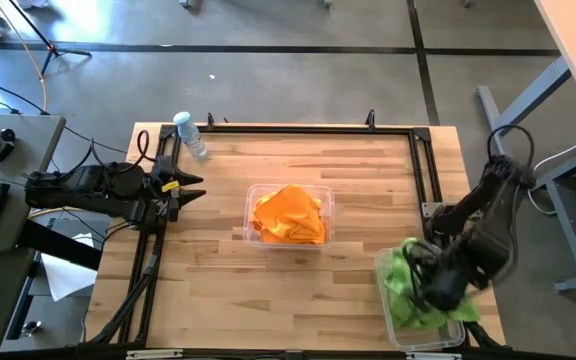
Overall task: Sort microfiber towel by color & place in baskets
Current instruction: Put the green towel into the bottom transparent bin
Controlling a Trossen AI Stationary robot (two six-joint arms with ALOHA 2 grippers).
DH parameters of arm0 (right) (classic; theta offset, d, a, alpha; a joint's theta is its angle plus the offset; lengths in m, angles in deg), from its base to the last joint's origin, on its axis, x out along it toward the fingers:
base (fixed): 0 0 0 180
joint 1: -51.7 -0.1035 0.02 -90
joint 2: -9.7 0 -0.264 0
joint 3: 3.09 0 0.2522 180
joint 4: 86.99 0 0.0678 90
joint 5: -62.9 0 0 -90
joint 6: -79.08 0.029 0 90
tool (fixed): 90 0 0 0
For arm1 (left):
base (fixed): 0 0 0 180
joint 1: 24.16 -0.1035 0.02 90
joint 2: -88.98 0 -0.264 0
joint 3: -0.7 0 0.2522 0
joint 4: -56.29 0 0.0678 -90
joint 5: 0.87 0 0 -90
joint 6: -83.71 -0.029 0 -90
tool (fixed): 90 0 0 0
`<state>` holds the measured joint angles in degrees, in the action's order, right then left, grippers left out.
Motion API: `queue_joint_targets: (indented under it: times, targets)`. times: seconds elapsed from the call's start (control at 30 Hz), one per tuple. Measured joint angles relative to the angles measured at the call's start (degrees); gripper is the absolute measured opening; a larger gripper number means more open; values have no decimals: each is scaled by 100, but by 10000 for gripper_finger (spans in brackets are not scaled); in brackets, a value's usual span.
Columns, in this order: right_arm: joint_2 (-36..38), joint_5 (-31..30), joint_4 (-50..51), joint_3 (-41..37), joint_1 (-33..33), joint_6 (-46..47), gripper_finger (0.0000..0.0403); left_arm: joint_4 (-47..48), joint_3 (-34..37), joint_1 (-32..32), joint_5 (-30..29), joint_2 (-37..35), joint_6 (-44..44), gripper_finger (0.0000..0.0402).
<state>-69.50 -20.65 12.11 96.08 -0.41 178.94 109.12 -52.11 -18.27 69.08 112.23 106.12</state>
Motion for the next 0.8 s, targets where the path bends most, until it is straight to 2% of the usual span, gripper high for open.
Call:
queue_joint_targets:
  times: [0.1,0.2,0.47,0.67,0.8]
  targets:
    - [-248,-38,16,-2,-387,-459,0,1,0,0,2,-1,-1,188]
    - [-469,-475,16,-4,-596,-1059,0,1,0,2,2,0,0,188]
    - [-958,-1334,-143,-4,-635,-2734,0,3,0,2,2,0,6,188]
    - [-1308,-1384,-281,-81,-729,-3465,0,3,0,2,59,0,275,188]
    - [-1169,-1166,-1503,-894,-963,-3388,0,4,0,2,181,0,343,188]
